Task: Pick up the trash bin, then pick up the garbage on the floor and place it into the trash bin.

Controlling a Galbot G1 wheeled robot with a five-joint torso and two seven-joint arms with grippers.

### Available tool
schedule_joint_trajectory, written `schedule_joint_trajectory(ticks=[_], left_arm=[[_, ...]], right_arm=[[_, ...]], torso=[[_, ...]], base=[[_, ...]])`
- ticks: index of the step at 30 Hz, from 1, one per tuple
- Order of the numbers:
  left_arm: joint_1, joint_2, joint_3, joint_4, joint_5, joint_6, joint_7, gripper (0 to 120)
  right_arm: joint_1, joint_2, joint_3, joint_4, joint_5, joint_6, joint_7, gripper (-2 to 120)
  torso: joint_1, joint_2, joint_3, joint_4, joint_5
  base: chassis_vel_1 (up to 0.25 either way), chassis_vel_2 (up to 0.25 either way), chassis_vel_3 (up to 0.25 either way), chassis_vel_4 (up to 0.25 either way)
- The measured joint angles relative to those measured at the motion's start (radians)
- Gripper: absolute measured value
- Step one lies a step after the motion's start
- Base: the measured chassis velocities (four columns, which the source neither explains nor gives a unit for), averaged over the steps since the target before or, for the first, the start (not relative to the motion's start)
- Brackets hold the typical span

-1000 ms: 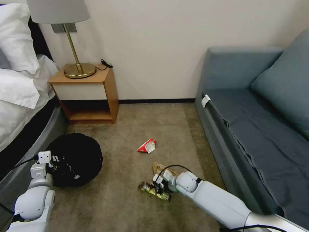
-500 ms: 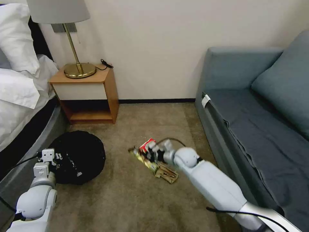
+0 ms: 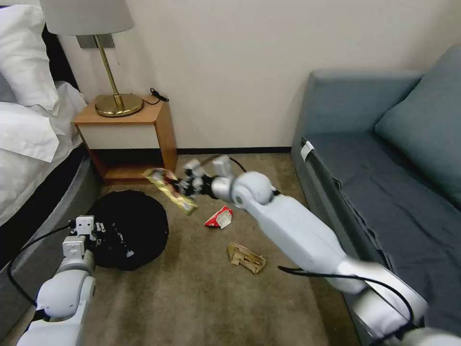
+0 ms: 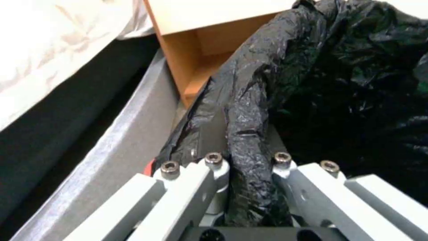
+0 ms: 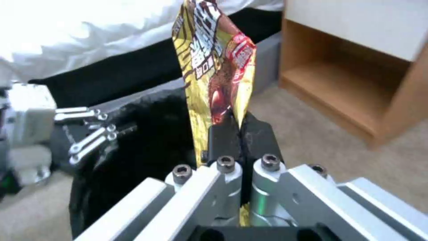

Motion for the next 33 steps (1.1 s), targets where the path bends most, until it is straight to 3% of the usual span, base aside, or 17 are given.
schedule_joint_trajectory(ticks=[7,15,23,33], left_arm=[[0.007,0.008,0.004,-0.024,0.001,0.019,-0.023,4],[0.015,0.012,-0.009,-0.029,-0.014,0.020,-0.031,4],[0.018,-0.011,-0.001,-0.038,-0.021,0.018,-0.031,4],[0.030,-0.018,-0.010,-0.043,-0.024,0.013,-0.031,4]], right_arm=[[0.001,0.094,-0.040,-0.129,-0.090,0.054,-0.006,0],[-0.049,0.110,-0.063,-0.138,-0.110,0.081,-0.009,0],[-0.068,0.118,-0.103,-0.166,-0.123,0.108,-0.004,0],[-0.084,0.119,-0.116,-0.183,-0.139,0.123,0.002,35]], torso=[[0.000,0.000,0.000,0.0002,0.0001],[0.000,0.000,0.000,0.0001,0.0001],[0.000,0.000,0.000,0.0000,0.0003],[0.000,0.000,0.000,0.0000,0.0003]], base=[[0.000,0.000,0.000,0.000],[0.000,0.000,0.000,0.000],[0.000,0.000,0.000,0.000],[0.000,0.000,0.000,0.000]])
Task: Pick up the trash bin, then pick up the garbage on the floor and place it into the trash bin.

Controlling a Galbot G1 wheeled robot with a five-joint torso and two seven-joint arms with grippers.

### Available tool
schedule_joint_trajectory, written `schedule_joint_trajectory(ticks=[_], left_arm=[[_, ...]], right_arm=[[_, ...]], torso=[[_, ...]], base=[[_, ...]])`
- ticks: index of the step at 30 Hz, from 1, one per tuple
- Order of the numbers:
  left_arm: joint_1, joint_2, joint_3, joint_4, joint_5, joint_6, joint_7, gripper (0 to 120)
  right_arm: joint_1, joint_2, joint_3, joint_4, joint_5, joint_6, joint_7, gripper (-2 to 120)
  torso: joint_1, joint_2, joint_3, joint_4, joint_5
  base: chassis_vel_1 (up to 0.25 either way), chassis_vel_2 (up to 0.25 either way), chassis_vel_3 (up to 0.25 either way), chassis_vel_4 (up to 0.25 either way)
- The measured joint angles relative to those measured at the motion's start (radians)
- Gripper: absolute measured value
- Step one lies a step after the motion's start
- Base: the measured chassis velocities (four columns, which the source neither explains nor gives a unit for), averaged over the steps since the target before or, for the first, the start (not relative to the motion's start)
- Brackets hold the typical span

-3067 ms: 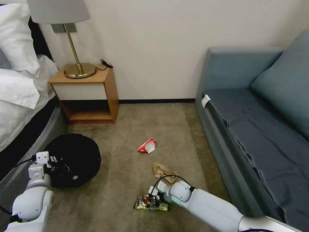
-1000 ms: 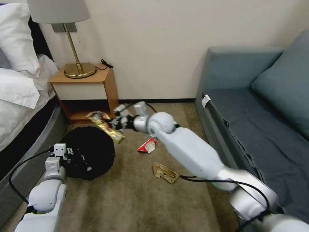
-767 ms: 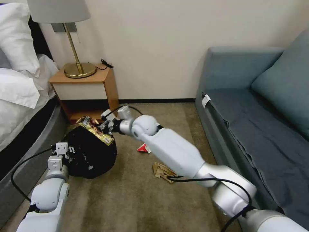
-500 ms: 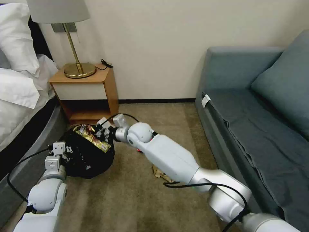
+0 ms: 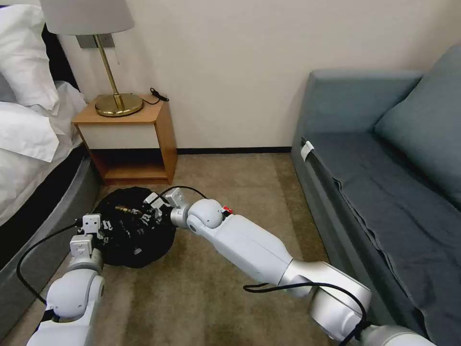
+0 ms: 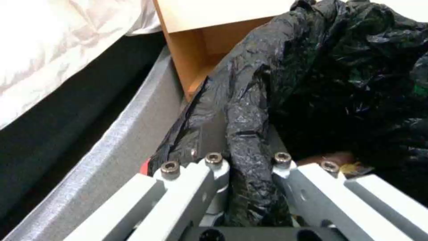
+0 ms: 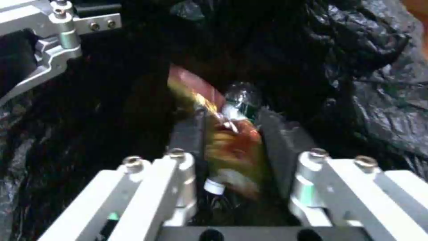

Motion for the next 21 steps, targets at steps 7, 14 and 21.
schedule_joint_trajectory(ticks=[7,14,21], left_arm=[[0.002,0.001,-0.012,0.003,-0.005,-0.005,-0.001,4],[0.001,0.024,-0.052,0.030,-0.038,-0.012,-0.006,4],[0.012,0.044,-0.073,0.030,-0.082,-0.003,-0.033,4]], right_arm=[[-0.001,-0.004,0.003,0.010,-0.003,0.000,0.000,57],[-0.012,-0.059,0.048,0.033,-0.023,-0.005,-0.001,87],[-0.017,-0.172,0.091,0.045,-0.030,-0.018,-0.010,99]], torso=[[0.000,0.000,0.000,0.0001,0.0000],[0.000,0.000,0.000,0.0002,0.0000],[0.000,0.000,0.000,-0.0001,0.0002]], base=[[0.000,0.000,0.000,0.000],[0.000,0.000,0.000,0.000],[0.000,0.000,0.000,0.000]])
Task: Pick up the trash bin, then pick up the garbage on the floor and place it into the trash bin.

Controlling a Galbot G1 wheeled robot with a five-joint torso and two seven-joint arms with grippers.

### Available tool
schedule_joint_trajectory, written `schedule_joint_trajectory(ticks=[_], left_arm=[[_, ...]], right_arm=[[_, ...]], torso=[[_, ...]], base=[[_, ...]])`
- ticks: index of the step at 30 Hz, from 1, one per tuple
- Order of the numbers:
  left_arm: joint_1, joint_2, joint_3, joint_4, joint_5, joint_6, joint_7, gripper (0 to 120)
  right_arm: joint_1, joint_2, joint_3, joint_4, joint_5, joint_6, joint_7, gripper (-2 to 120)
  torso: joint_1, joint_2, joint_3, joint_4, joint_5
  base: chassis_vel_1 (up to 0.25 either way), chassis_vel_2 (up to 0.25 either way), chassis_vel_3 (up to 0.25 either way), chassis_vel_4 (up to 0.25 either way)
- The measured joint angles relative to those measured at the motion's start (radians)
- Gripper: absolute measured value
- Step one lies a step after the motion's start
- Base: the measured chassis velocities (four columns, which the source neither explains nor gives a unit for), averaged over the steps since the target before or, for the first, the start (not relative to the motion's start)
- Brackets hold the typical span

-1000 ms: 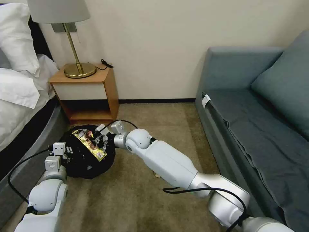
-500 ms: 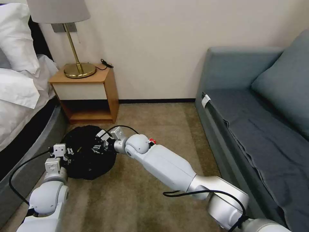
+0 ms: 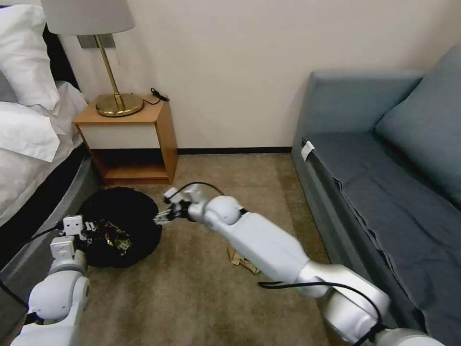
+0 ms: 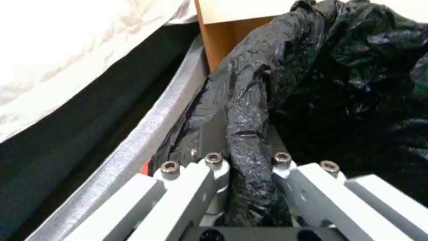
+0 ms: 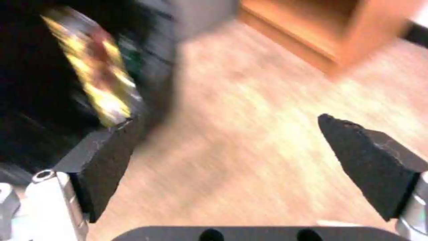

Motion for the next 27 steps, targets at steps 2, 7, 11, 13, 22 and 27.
schedule_joint_trajectory(ticks=[2,7,11,13,22,27], left_arm=[[0.002,0.004,-0.004,0.000,-0.005,-0.001,0.000,4],[0.002,0.009,-0.007,0.005,-0.013,-0.007,0.003,4],[-0.001,0.012,-0.007,0.009,-0.017,-0.008,0.003,4],[-0.003,0.012,-0.006,0.012,-0.017,-0.009,0.003,4],[-0.005,0.013,-0.005,0.027,-0.017,-0.015,0.005,4],[0.000,0.020,-0.012,0.037,-0.022,-0.031,0.005,4]], right_arm=[[-0.011,-0.050,0.018,-0.042,-0.035,-0.001,-0.024,100],[-0.057,-0.079,0.093,-0.172,-0.215,0.000,-0.143,100],[-0.069,-0.074,0.123,-0.242,-0.304,0.015,-0.176,100],[-0.074,-0.071,0.128,-0.259,-0.326,0.018,-0.185,100],[-0.110,-0.061,0.117,-0.316,-0.422,0.031,-0.224,100],[-0.126,-0.049,0.137,-0.382,-0.491,0.064,-0.234,100]], torso=[[0.000,0.000,0.000,0.0000,0.0001],[0.000,0.000,0.000,-0.0002,0.0000],[0.000,0.000,0.000,-0.0002,0.0000],[0.000,0.000,0.000,0.0000,0.0000],[0.000,0.000,0.000,0.0001,-0.0001],[0.000,0.000,0.000,0.0001,-0.0002]], base=[[0.000,0.000,0.000,0.000],[0.000,0.000,0.000,0.000],[0.000,0.000,0.000,0.000],[0.000,0.000,0.000,0.000],[0.000,0.000,0.000,0.000],[0.000,0.000,0.000,0.000]])
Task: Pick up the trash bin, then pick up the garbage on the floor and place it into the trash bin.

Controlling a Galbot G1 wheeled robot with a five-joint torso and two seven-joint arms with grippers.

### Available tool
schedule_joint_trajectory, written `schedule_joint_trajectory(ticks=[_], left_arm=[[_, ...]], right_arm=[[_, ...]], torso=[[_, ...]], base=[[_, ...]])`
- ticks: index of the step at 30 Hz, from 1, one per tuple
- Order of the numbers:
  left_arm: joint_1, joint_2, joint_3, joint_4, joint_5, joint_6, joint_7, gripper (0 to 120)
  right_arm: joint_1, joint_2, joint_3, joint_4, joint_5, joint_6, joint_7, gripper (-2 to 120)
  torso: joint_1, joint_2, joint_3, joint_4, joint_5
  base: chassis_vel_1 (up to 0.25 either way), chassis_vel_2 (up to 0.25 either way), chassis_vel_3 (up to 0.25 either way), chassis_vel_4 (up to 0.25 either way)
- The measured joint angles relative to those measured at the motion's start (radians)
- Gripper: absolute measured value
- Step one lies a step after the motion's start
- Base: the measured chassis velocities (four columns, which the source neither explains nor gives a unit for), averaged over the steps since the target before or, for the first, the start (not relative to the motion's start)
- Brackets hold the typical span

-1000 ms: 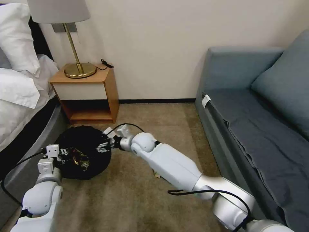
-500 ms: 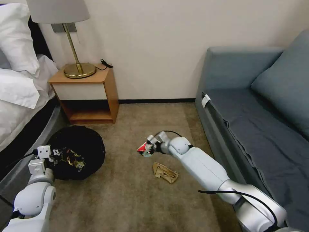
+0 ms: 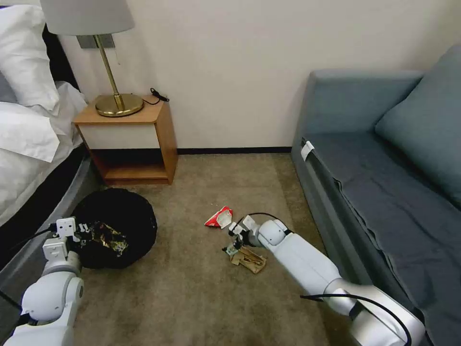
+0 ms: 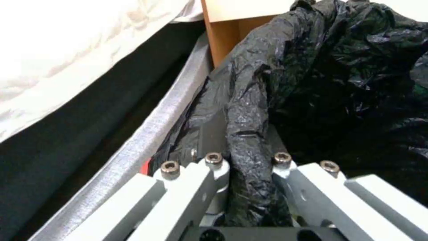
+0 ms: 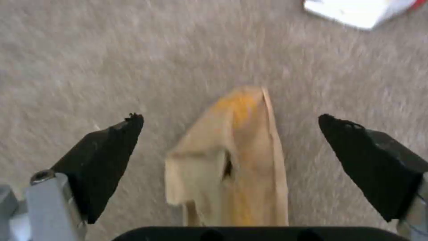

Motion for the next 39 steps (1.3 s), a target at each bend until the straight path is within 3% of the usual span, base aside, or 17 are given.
schedule_joint_trajectory(ticks=[18,22,24,26,28,31,32,39], left_arm=[[0.002,-0.008,0.006,-0.004,0.005,-0.001,0.001,4],[0.002,-0.008,0.006,-0.006,0.005,0.000,0.001,4],[0.002,-0.008,0.006,-0.007,0.005,0.001,0.001,4],[0.002,-0.008,0.006,-0.007,0.006,0.001,0.001,4],[0.002,-0.008,0.007,-0.009,0.006,0.001,0.001,4],[0.003,-0.009,0.007,-0.010,0.006,0.001,0.002,4],[0.005,-0.010,0.007,-0.010,0.006,0.001,0.002,4],[0.009,-0.010,0.006,-0.011,0.005,0.001,0.005,4]], right_arm=[[-0.017,0.019,0.069,-0.102,-0.115,0.057,-0.004,99],[-0.020,0.021,0.077,-0.112,-0.123,0.061,-0.012,88],[-0.022,0.021,0.078,-0.114,-0.126,0.064,-0.016,76],[-0.022,0.021,0.079,-0.115,-0.127,0.066,-0.016,74],[-0.023,0.023,0.080,-0.117,-0.129,0.068,-0.016,62],[-0.023,0.024,0.081,-0.119,-0.129,0.069,-0.017,55],[-0.023,0.025,0.082,-0.120,-0.129,0.071,-0.017,47],[-0.023,0.024,0.087,-0.120,-0.129,0.074,-0.017,22]], torso=[[0.000,0.000,0.000,0.0000,0.0000],[0.000,0.000,0.000,0.0000,0.0000],[0.000,0.000,0.000,0.0000,0.0000],[0.000,0.000,0.000,0.0000,0.0000],[0.000,0.000,0.000,0.0000,0.0000],[0.000,0.000,0.000,0.0000,0.0000],[0.000,0.000,0.000,0.0000,0.0000],[0.000,0.000,0.000,0.0000,0.0000]], base=[[0.000,0.000,0.000,0.000],[0.000,0.000,0.000,0.000],[0.000,0.000,0.000,0.000],[0.000,0.000,0.000,0.000],[0.000,0.000,0.000,0.000],[0.000,0.000,0.000,0.000],[0.000,0.000,0.000,0.000],[0.000,0.000,0.000,0.000]])
